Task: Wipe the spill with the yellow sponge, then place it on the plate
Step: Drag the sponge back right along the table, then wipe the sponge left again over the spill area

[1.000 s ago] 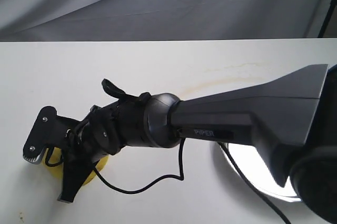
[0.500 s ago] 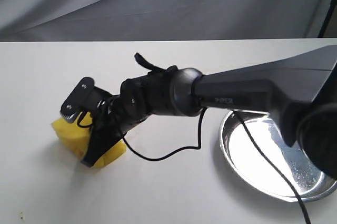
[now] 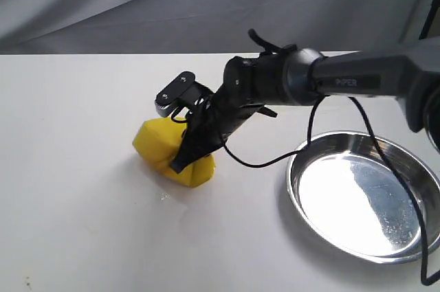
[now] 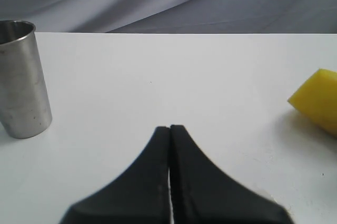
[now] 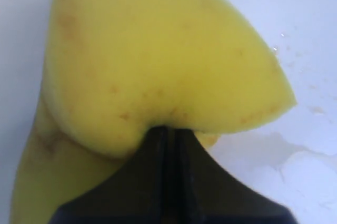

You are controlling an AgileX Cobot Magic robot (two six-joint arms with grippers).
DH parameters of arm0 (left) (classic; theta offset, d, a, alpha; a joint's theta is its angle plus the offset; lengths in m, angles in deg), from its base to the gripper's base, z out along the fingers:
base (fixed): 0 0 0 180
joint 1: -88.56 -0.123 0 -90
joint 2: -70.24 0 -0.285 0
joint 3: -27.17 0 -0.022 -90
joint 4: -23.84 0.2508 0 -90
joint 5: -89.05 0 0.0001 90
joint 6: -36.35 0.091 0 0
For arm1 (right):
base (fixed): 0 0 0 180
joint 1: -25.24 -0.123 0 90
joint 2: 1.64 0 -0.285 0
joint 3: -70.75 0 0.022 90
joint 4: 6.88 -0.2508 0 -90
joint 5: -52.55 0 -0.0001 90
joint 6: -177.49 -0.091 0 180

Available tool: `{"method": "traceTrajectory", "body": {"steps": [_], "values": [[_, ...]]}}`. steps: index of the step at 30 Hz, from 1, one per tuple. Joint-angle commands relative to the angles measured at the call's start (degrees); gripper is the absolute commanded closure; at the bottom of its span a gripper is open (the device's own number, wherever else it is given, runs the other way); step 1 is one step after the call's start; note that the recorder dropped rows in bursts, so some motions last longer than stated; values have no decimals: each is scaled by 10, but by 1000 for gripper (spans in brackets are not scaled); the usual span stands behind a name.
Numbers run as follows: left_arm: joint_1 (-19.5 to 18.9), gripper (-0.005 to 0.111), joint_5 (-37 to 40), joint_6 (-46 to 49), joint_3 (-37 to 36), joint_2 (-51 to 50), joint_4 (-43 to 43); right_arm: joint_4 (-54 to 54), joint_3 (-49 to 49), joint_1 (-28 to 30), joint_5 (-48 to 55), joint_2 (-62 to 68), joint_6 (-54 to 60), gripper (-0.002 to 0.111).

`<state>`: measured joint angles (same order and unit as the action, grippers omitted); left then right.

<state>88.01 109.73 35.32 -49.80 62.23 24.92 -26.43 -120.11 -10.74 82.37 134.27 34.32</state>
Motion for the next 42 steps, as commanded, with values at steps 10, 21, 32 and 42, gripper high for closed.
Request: {"method": "traceTrajectory", "body": {"steps": [10, 21, 32, 42], "values": [[0, 107, -7, -1, -3, 2, 2, 46, 14, 160, -27, -4, -31, 108], [0, 107, -7, -1, -3, 2, 2, 46, 14, 268, -47, -4, -105, 108], [0, 107, -7, -1, -3, 2, 2, -12, 14, 207, -29, 0, -112, 108], [0, 107, -7, -1, -3, 2, 2, -18, 14, 84, -71, 22, -97, 108]]}}
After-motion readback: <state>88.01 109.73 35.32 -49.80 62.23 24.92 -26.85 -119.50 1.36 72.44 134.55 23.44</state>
